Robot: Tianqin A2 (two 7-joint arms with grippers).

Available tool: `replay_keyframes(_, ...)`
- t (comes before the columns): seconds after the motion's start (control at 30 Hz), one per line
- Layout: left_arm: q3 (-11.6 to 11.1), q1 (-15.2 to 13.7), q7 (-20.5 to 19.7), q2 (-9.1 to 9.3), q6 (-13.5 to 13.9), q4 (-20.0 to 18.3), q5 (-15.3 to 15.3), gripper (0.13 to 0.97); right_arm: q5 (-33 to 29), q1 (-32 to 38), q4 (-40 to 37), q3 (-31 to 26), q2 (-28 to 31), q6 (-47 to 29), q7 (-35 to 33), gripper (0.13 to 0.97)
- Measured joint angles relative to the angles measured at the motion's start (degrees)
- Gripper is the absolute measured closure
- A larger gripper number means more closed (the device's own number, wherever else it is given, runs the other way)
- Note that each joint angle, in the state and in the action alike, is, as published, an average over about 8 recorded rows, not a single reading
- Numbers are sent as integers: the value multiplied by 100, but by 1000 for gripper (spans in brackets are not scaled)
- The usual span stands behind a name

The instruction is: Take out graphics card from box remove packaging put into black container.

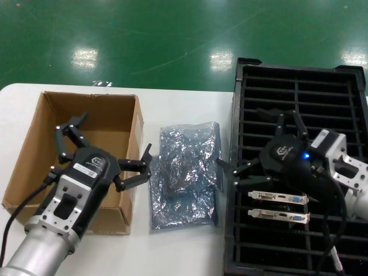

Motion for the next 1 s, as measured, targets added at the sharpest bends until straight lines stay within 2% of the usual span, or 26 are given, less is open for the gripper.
replay_keyframes(1.0, 218, 345, 470, -310, -1241, 943, -2624, 132, 1157, -2374, 405, 1068, -758, 3349, -895, 129)
